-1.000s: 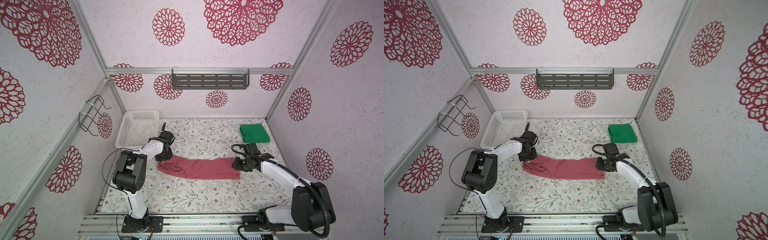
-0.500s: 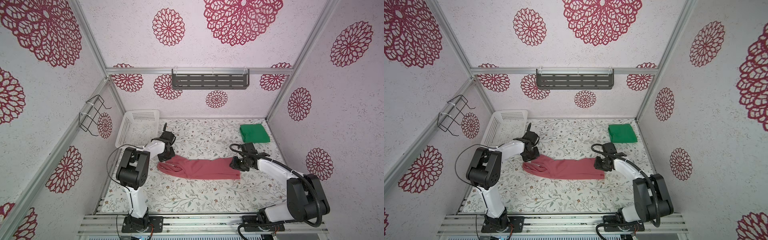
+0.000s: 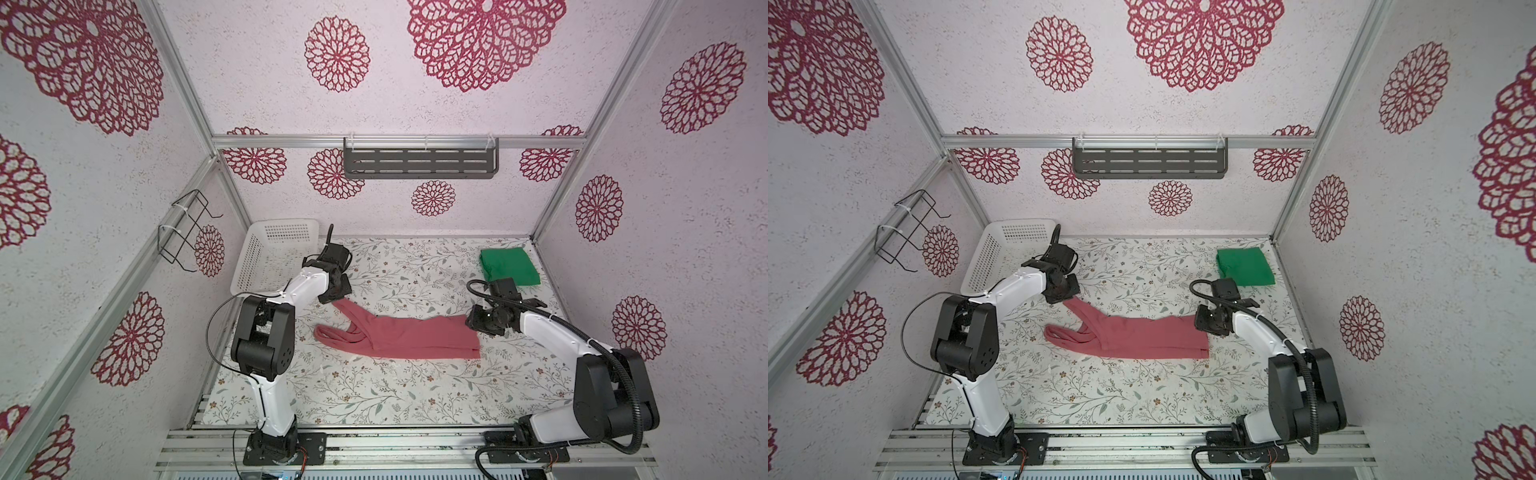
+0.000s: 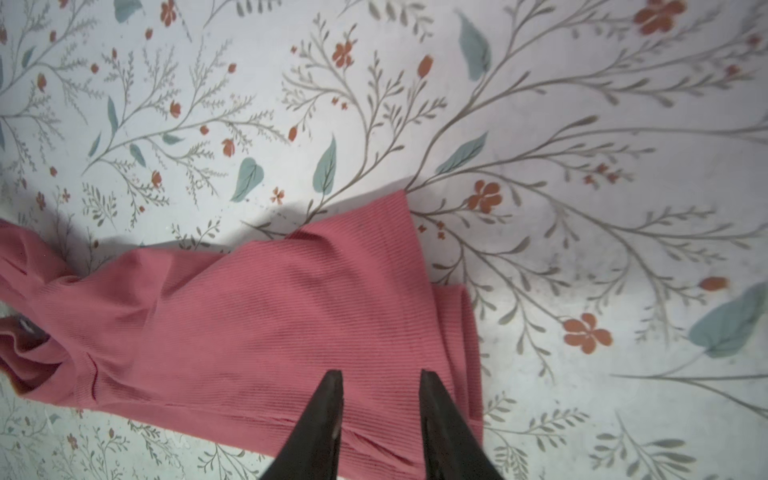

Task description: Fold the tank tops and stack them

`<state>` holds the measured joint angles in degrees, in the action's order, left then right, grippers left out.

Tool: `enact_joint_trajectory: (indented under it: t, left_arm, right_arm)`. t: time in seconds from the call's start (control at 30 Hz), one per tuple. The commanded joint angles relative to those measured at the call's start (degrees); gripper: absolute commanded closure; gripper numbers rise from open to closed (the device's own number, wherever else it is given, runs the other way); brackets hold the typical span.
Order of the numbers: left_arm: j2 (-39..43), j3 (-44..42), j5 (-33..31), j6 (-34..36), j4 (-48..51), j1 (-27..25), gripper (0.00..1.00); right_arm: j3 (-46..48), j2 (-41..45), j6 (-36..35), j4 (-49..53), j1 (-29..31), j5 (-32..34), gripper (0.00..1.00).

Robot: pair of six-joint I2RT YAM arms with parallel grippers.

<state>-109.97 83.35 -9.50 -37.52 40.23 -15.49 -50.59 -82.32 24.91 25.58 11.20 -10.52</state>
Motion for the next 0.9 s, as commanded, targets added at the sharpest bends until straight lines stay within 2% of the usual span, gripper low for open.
enact_joint_trajectory:
  t: [0.0,0.3,0.53,0.57,0.63,0.7,0.8,0.87]
  left_arm:
    - [-4.52,3.37,-0.66,1.66,1.96,1.95,1.0]
    - [-11.11,12.23,0.25,3.26,2.3,3.22,1.0]
    - [-12.83,13.27,-0.66,4.52,5.12,4.23,1.0]
    - [-12.2,12.77,-1.27,4.71,5.5,4.24,0.95]
    - [-10.28,11.63,-2.28,5.04,6.51,4.24,0.74]
    - [-7.81,10.26,-3.24,5.41,7.67,4.15,0.59]
    - [-3.62,8.17,-4.66,5.03,10.04,3.81,0.47]
    - [0.84,5.46,-5.13,3.42,11.23,2.77,0.44]
  right_arm:
    - [-1.62,0.05,-1.09,2.8,-1.57,0.43,0.66]
    - [-0.67,1.88,-1.54,4.39,-3.01,0.24,0.66]
    - [1.11,4.04,-2.8,3.14,-2.81,-1.03,0.65]
    - [1.15,4.34,-3.14,3.16,-2.76,-0.87,0.65]
    - [0.81,4.39,-3.05,3.03,-2.04,-0.38,0.65]
    - [-0.34,3.16,-2.6,2.23,-0.14,-0.3,0.65]
    - [-3.73,-1.47,-2.65,1.93,3.4,1.96,0.65]
    - [-5.41,-5.42,-3.31,0.41,5.77,3.36,0.65]
